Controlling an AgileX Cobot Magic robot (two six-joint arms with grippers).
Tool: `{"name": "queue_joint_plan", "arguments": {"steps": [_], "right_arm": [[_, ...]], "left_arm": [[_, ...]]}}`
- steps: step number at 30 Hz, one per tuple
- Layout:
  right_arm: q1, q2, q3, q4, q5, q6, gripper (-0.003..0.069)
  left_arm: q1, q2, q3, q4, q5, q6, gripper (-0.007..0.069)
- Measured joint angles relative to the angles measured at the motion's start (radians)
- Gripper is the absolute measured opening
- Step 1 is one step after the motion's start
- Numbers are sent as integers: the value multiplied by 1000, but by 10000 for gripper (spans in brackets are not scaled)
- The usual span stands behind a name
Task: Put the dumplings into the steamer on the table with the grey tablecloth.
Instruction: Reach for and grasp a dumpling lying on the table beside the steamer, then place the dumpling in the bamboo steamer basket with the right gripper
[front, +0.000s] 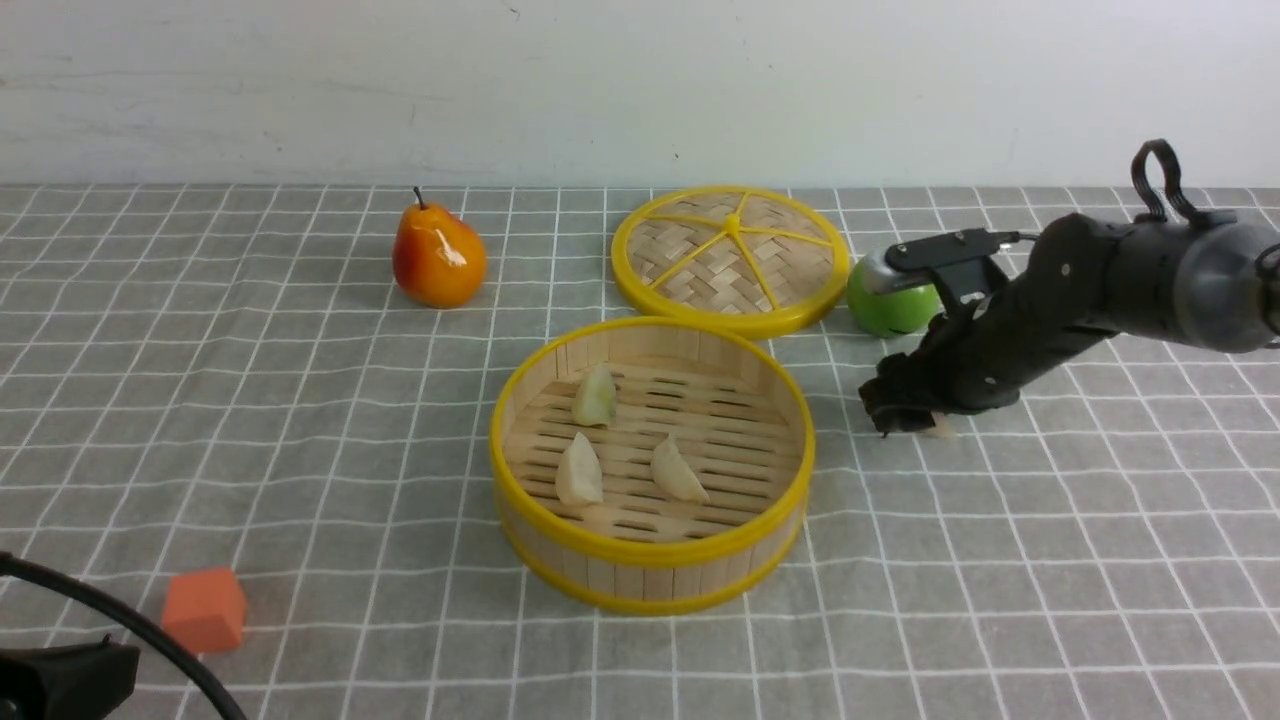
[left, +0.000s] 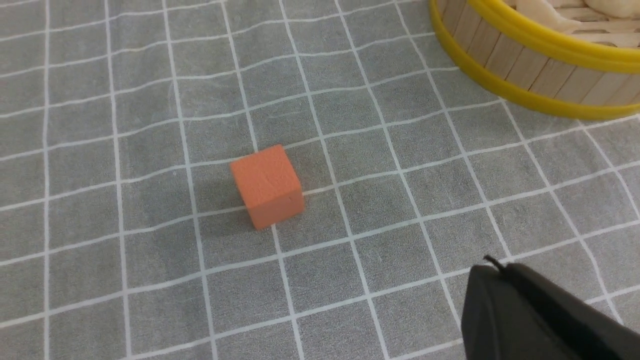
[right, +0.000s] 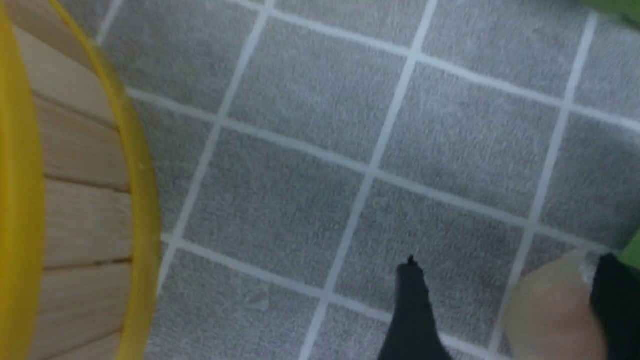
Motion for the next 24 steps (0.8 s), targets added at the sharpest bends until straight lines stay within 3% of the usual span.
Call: {"name": "queue_joint_plan", "arguments": {"steps": [4,9,17,24], "right_arm": [[0,0,-4,-6,33,0,361],[-1,-8,-7,-13,73,0,168],[29,-102,-57,48,176,1,171],[195,-123,-129,240,103,-59,171]], "left_arm": [[0,0,0,2,0,0,-13],[0,0,0,3,0,0,-11],[0,0,0,5,-3,0,-3],[0,0,0,17,-32,0,4]]}}
